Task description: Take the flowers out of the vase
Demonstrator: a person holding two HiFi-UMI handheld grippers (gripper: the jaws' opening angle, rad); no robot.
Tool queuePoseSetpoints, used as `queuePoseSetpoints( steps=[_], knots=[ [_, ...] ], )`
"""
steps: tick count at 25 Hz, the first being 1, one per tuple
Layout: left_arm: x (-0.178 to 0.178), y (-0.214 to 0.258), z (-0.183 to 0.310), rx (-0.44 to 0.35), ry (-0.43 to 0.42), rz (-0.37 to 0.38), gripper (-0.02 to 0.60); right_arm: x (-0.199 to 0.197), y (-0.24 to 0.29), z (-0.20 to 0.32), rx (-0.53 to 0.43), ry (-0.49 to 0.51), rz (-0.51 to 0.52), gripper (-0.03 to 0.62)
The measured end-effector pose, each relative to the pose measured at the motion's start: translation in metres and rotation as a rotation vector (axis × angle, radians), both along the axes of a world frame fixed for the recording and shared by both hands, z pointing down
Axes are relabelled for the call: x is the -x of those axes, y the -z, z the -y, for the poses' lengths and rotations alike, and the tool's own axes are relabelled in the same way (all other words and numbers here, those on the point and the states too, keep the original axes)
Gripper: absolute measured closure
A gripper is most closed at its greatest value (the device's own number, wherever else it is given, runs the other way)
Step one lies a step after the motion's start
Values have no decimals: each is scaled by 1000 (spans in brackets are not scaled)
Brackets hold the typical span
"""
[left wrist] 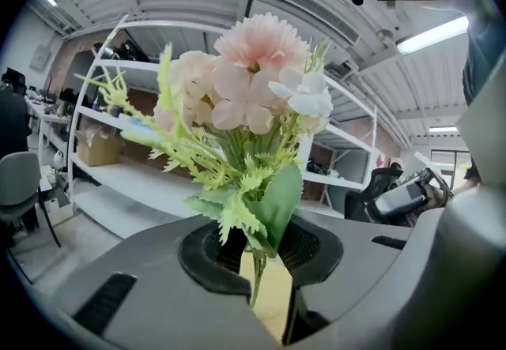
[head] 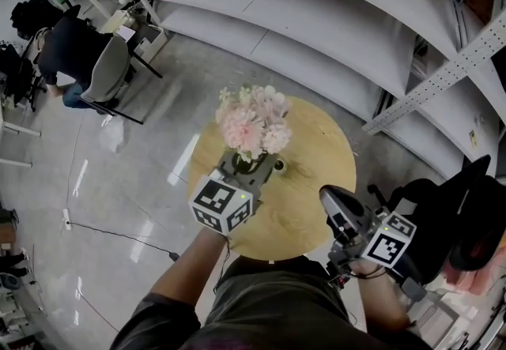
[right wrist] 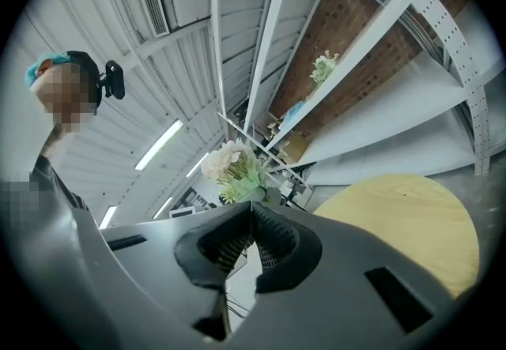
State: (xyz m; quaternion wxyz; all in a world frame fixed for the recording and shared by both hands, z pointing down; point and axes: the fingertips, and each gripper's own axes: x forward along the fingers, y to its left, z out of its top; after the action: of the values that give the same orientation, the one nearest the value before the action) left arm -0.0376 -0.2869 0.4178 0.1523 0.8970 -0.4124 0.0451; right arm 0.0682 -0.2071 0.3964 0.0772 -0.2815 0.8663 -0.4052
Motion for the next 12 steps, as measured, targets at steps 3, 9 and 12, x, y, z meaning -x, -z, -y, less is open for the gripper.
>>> queuePoseSetpoints(
  steps=[3,9,12],
  knots=[
    [4,29,-4,-36,-17,-5,495,4,14,1,-35,-10,14,577],
    [6,58,-9,-66,-37,-2,497,6,34,4,-98,-21,35,577],
    [5,61,-11,-66,-40,-2,497,8,37,7,-110,-22,39,577]
  ],
)
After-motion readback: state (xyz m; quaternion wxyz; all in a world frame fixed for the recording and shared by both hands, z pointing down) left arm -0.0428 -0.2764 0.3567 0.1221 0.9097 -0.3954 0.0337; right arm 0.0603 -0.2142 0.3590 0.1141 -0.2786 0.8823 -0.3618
